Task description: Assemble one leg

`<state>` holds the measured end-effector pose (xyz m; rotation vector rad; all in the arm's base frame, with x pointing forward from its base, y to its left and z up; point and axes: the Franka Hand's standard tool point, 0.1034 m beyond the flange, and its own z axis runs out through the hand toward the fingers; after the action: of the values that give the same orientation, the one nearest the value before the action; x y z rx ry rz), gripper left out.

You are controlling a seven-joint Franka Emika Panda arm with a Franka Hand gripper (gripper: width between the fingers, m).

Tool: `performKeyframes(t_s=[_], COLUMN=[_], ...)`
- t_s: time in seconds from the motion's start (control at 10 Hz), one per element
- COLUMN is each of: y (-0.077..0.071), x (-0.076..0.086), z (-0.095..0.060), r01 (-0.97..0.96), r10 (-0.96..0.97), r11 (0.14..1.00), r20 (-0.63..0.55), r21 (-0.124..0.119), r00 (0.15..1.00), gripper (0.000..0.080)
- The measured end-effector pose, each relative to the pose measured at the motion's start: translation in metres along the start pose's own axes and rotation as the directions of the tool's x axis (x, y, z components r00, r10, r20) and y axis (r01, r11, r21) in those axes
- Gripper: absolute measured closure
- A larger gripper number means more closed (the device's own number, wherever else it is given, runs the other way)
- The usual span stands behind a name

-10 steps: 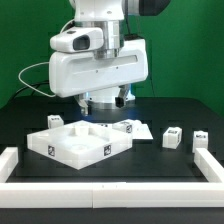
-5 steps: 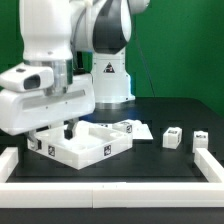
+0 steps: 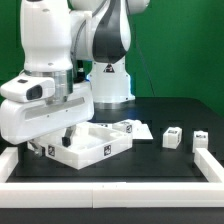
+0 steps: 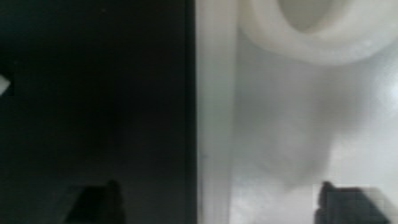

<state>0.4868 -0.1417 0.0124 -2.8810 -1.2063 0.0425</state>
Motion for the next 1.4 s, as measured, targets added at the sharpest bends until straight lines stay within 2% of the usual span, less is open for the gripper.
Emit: performKeyframes(t_s=[0.2,0.3,0.4,0.5,0.6,0.8,0.9,1.2,1.3,1.4], y=[0.000,0.000,-0.001,0.004,0.013,0.018,0.013,0.000,-0.004,-0.004], x=[0.000,0.000,0.003,0.022,0.042,0.066,0.081,0.131,0.142,0.140], z=[0.001,0.001,-0.001,-0.013,-0.026,-0.041,-0.043,-0.032,-0.027,-0.026], r01=[0.000,0.000,-0.046,-0.113,-0.150,-0.324,-0.456,-0.579,-0.579,-0.569], r10=[0.000,0.000,0.045,0.113,0.150,0.324,0.456,0.580,0.580,0.570], r11=[1.000,1.000,0.999,0.993,0.989,0.946,0.890,0.815,0.815,0.822], r20=[0.001,0.001,0.008,0.027,0.024,0.049,0.050,0.039,0.039,0.042], r21=[0.001,0.001,0.008,0.013,-0.005,0.004,-0.011,-0.033,-0.036,-0.031], r00=[1.000,1.000,0.999,0.993,0.988,0.945,0.889,0.814,0.814,0.821], gripper=[0.0548,0.0548,0.0732,0.0748,0.0748,0.0748,0.0748,0.0748,0.0748,0.0748])
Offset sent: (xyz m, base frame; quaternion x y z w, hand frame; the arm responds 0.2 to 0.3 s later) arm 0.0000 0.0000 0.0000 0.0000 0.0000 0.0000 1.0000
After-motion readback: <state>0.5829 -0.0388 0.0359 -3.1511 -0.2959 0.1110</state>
